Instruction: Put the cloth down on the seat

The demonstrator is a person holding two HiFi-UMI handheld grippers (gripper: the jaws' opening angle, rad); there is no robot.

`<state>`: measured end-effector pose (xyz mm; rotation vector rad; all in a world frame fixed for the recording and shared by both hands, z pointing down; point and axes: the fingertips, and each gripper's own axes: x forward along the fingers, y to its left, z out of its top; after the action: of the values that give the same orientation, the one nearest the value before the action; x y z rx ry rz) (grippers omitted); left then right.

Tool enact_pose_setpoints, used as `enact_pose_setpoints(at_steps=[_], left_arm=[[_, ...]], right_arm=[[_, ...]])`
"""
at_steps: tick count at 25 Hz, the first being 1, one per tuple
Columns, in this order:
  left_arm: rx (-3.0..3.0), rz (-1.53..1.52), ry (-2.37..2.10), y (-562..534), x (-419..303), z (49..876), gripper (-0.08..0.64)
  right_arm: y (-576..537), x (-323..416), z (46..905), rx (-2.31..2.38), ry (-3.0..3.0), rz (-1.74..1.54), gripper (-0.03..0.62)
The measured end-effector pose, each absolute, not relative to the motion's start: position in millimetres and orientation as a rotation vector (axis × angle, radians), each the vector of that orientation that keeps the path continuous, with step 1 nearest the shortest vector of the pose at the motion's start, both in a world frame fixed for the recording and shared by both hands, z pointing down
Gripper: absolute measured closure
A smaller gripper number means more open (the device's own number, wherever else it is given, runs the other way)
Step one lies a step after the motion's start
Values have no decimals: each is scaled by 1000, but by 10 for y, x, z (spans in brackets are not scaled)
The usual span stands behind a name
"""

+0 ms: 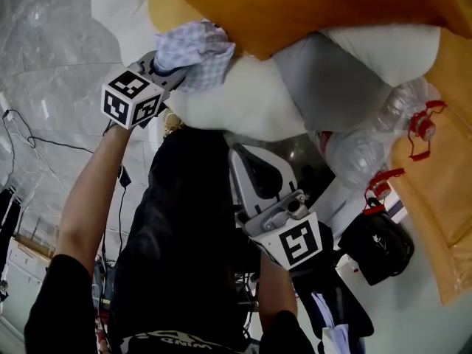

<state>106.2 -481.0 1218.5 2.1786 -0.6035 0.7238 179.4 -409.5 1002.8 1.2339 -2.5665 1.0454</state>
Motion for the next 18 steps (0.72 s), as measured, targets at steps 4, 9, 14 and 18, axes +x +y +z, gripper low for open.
enact_pose_setpoints(at_steps=[4, 9, 14, 18], left_arm=[[2153, 827, -669, -4868, 991, 12339, 479], [2111, 895, -746, -4935, 863, 12436, 474], [2116, 923, -748, -4906, 852, 12427, 460], [2092, 946, -752, -4887, 789, 12456, 373]], right_arm=[[-4080, 1802, 10048, 1221, -2563, 1048, 572], [-4064, 1819, 10051, 1218, -2563, 1043, 572], [-4028, 1794, 10046, 1213, -2564, 1058, 572], [-4031, 1783, 10032, 1219, -2586, 1003, 572]])
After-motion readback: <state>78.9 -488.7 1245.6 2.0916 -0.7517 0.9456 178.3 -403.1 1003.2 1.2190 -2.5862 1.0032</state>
